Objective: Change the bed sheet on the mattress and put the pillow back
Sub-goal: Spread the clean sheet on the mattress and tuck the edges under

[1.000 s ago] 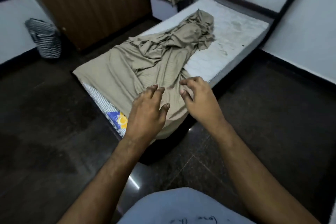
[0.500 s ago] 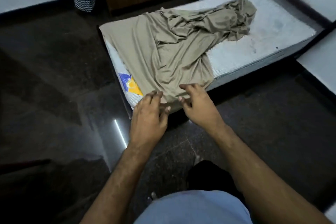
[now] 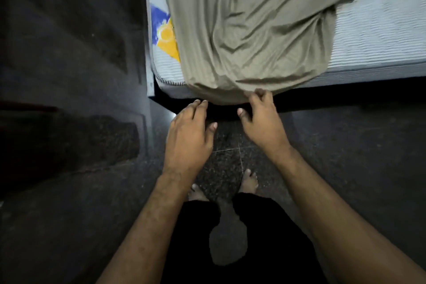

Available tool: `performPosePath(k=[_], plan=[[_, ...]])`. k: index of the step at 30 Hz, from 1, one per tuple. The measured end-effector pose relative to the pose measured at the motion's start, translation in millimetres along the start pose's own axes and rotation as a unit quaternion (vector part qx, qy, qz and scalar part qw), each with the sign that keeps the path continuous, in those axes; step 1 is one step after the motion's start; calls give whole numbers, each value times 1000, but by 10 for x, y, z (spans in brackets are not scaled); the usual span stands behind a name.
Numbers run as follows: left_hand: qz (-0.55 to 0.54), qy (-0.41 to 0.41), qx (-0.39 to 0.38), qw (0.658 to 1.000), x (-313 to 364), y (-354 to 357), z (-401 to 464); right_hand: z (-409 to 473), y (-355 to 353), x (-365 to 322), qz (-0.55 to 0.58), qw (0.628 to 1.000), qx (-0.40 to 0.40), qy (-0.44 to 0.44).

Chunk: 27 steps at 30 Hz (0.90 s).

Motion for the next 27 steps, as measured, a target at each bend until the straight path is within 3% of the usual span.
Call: performPosePath(k=[5, 12, 16, 18, 21, 24, 27], plan=[[-13, -29, -8, 999, -502, 1101, 350, 414, 1047, 612, -10, 998, -53, -26], [-128, -59, 14, 990, -1249, 2364, 671, 918, 2358, 1308, -7, 996, -48, -78], [-138, -34, 43, 989, -1682, 2904, 801, 1155, 2759, 1549, -91, 988, 16, -122], [-120, -3, 50, 992, -1870, 3144, 942, 1341, 2853, 1573, -187, 971, 52, -140], [-118, 17, 59, 991, -2063, 3394, 1272, 1615, 2783, 1589, -294, 928, 166, -155], [-217, 12, 123, 968, -2108, 3365, 1568, 1776, 2744, 1575, -347, 879, 258, -200], [-329, -51, 121, 935, -2093, 3389, 1757, 1848, 2761, 1585, -344, 872, 265, -227]])
Point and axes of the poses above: each hand's wrist, its own z-axis towards the middle knuckle, its own y-axis out of the palm, x = y × z, the point moved 9 cm from there along z, towards the middle knuckle, and after that the axes turned 4 degrees about -y, right-handed, at the moved point
